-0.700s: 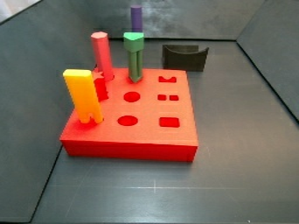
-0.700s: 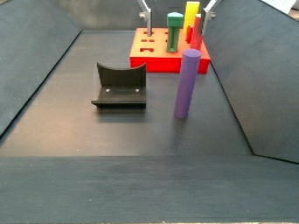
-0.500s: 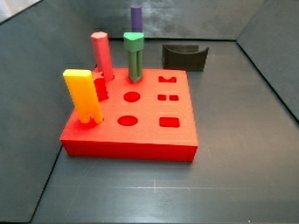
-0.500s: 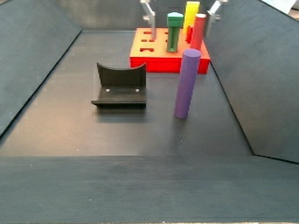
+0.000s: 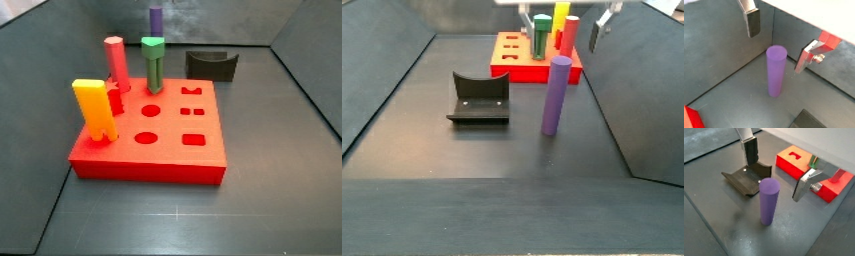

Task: Pick up the round object. Move up. Move to above the board. Insert the round object.
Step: Pick up the round object.

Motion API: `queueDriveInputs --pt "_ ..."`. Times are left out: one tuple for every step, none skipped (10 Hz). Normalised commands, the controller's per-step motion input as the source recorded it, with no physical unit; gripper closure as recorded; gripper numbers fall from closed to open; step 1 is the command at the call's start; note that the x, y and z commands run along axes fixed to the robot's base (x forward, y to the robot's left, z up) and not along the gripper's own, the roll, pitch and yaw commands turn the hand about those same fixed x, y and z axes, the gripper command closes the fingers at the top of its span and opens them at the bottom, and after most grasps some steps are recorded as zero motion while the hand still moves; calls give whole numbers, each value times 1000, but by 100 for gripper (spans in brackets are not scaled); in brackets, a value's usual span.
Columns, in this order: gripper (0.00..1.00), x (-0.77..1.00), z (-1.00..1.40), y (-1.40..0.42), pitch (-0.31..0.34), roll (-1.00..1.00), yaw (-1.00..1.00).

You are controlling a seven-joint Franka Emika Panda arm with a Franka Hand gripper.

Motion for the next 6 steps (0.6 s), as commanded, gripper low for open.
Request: queueDriveInputs --pt "0 0 -397 9 -89 -30 17" --pt "0 -29 -463 14 -113 -44 14" --pt "0 -37 -463 20 -109 -66 6" --pt "0 -66 -440 54 -111 -104 0" --pt "0 -57 -377 86 -86 -103 0" --pt "0 -51 -306 86 -76 -110 0"
